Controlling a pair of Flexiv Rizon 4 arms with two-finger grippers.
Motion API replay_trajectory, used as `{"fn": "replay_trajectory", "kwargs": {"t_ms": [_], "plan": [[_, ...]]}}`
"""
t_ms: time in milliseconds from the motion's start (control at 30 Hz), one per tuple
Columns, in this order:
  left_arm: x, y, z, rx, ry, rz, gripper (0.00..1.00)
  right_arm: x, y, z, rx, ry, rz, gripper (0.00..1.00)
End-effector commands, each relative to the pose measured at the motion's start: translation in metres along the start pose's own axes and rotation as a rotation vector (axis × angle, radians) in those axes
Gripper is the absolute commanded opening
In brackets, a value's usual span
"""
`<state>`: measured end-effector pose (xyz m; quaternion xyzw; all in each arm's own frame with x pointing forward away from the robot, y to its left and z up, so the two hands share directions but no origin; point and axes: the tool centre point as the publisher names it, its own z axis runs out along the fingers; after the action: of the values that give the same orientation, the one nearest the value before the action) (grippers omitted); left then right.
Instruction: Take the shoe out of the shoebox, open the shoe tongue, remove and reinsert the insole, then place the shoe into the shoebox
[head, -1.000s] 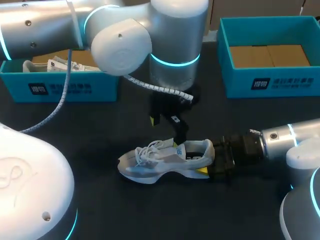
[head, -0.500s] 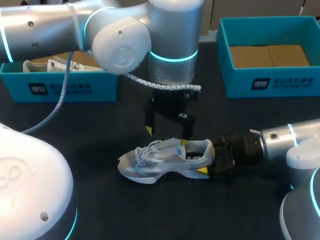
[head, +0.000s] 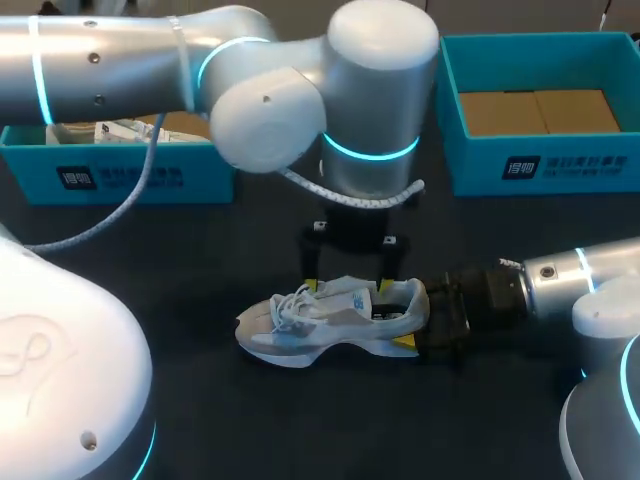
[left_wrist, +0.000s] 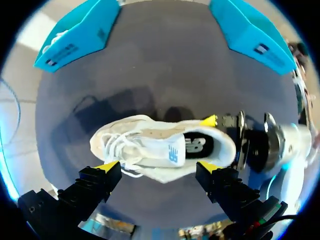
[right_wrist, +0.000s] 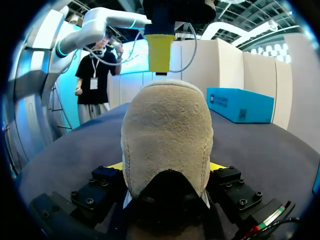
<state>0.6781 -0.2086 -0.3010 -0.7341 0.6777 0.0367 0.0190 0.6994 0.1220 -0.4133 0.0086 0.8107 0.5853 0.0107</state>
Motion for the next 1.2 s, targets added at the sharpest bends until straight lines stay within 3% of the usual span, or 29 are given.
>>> {"fn": "replay_trajectory", "kwargs": {"t_ms": [33, 300, 533, 967, 1067, 1133, 1200], "plan": [[0.012, -0.005, 0.007, -0.015, -0.055, -0.059, 1.0, 0.0, -0.002, 0.002, 0.002, -0.001, -0.001, 0.0], [0.02, -0.005, 0.025, -0.043, -0.121, 0.001, 1.0, 0.0, -0.002, 0.002, 0.002, -0.001, -0.001, 0.0], [0.019, 0.003, 0.036, -0.026, -0.174, 0.013, 1.0, 0.0, -0.002, 0.002, 0.002, -0.001, -0.001, 0.0], [0.015, 0.0, 0.058, -0.078, -0.288, 0.005, 1.0, 0.0, -0.002, 0.002, 0.002, -0.001, -0.001, 0.0], [0.013, 0.0, 0.059, -0.08, -0.301, 0.001, 0.94, 0.0, -0.002, 0.002, 0.002, -0.001, -0.001, 0.0], [0.011, 0.0, 0.059, -0.08, -0.304, 0.001, 0.8, 0.0, -0.002, 0.002, 0.002, -0.001, -0.001, 0.0], [0.009, 0.001, 0.057, -0.081, -0.307, 0.0, 0.74, 0.0, -0.002, 0.002, 0.002, -0.001, -0.001, 0.0]]}}
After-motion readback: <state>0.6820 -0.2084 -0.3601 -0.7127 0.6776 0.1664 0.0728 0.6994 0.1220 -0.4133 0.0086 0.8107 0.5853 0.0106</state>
